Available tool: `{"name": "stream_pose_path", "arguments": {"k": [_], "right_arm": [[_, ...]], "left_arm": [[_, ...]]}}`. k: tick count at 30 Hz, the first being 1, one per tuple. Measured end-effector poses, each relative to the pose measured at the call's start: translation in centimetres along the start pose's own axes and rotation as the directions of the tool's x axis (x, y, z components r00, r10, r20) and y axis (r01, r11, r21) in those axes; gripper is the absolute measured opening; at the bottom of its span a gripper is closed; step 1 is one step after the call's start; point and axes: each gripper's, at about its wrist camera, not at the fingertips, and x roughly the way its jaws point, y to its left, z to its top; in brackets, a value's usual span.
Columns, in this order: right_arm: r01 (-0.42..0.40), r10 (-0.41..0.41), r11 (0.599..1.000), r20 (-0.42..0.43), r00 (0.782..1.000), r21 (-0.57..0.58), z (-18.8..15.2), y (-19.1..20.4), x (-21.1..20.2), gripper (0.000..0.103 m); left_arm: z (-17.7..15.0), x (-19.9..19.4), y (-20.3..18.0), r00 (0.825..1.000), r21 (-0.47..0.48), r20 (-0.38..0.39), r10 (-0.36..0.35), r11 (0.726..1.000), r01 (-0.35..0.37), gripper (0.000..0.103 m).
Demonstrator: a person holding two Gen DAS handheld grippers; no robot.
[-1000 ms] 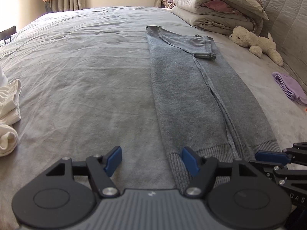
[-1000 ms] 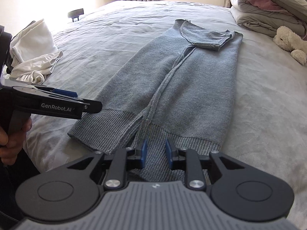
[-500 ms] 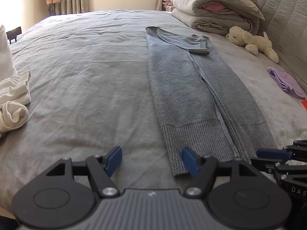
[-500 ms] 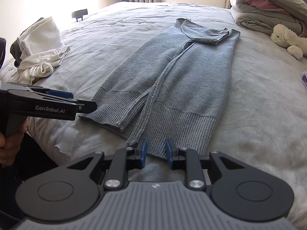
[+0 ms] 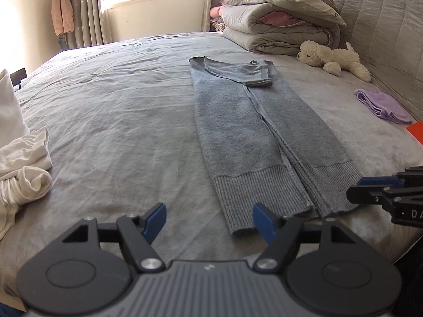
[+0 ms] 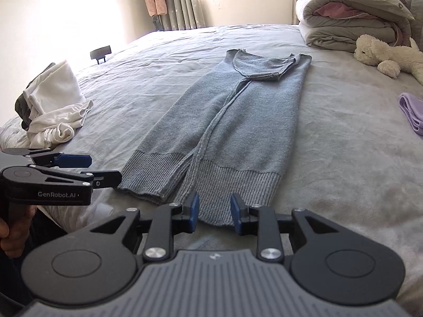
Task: Fold clothes
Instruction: 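Move both open grippers to the ribbed hem of the grey strip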
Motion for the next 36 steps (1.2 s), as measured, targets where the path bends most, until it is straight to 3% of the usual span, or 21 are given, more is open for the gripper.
{"name": "stream_pose_path", "arguments": {"k": [4, 8, 10, 12, 19, 21, 22, 24, 26, 29, 30, 31, 32, 33, 36], "right_arm": [[-0.031, 0.031, 0.999, -0.02, 0.999, -0.035, -0.3, 1.0, 0.5, 0.031], [-0.204, 0.202, 0.979, -0.053, 0.978, -0.018, -0.5, 2.6, 0.9, 0.032], [-0.267, 0.266, 0.964, -0.075, 0.961, -0.002, -0.5, 3.5, 1.4, 0.041], [-0.278, 0.276, 0.961, -0.087, 0.957, -0.011, -0.6, 4.5, 2.0, 0.049], [-0.355, 0.349, 0.934, -0.109, 0.931, -0.045, -0.4, 7.1, 3.2, 0.049], [-0.35, 0.339, 0.933, -0.123, 0.933, -0.083, -0.6, 7.9, 3.4, 0.041], [-0.342, 0.327, 0.934, -0.132, 0.936, -0.106, -0.8, 8.4, 3.5, 0.019], [-0.35, 0.328, 0.924, -0.148, 0.933, -0.154, -1.1, 9.1, 3.3, 0.016], [-0.417, 0.39, 0.886, -0.159, 0.907, -0.204, -1.3, 9.6, 2.3, 0.012], [-0.528, 0.488, 0.804, -0.205, 0.849, -0.274, -1.8, 10.2, 0.7, 0.01], [-0.552, 0.506, 0.782, -0.221, 0.834, -0.291, -2.1, 10.3, 0.3, 0.014], [-0.548, 0.501, 0.779, -0.223, 0.836, -0.305, -2.3, 10.2, 0.1, 0.026], [-0.511, 0.469, 0.8, -0.203, 0.859, -0.315, -2.3, 10.0, 0.0, 0.053], [-0.474, 0.437, 0.819, -0.183, 0.881, -0.324, -2.2, 9.8, -0.1, 0.064], [-0.399, 0.384, 0.874, -0.111, 0.917, -0.277, -1.3, 7.7, -0.3, 0.067]], "left_arm": [[0.3, 1.1, 0.6, 0.999, -0.033, -0.032, -0.005, 0.999, 0.004, 0.074], [0.6, 1.0, 1.2, 1.0, -0.039, -0.007, 0.023, 0.999, -0.024, 0.074], [0.8, 1.0, 1.7, 0.999, -0.047, -0.004, 0.033, 0.998, -0.034, 0.074], [1.0, 1.1, 2.4, 0.999, -0.072, -0.008, 0.04, 0.997, -0.041, 0.074], [1.2, 1.3, 3.7, 0.999, -0.113, -0.016, 0.035, 0.993, -0.036, 0.074], [1.3, 1.3, 3.9, 0.999, -0.121, -0.019, 0.027, 0.992, -0.03, 0.074], [1.3, 1.3, 3.9, 0.999, -0.124, -0.018, 0.026, 0.992, -0.028, 0.074], [1.3, 1.3, 4.1, 0.999, -0.129, -0.015, 0.029, 0.991, -0.031, 0.074], [1.5, 1.1, 4.6, 0.999, -0.141, -0.011, 0.03, 0.989, -0.031, 0.074], [1.6, 1.0, 5.0, 0.999, -0.156, -0.004, 0.033, 0.987, -0.034, 0.074], [1.7, 0.9, 5.2, 0.999, -0.159, -0.003, 0.034, 0.987, -0.034, 0.074], [1.7, 1.0, 5.2, 0.999, -0.161, -0.004, 0.032, 0.986, -0.032, 0.074], [1.8, 1.0, 5.2, 1.0, -0.162, -0.006, 0.03, 0.986, -0.03, 0.074], [1.8, 1.1, 5.2, 1.0, -0.162, -0.007, 0.027, 0.986, -0.028, 0.074], [1.7, 1.3, 4.9, 1.0, -0.16, -0.011, 0.007, 0.987, -0.008, 0.074]]}}
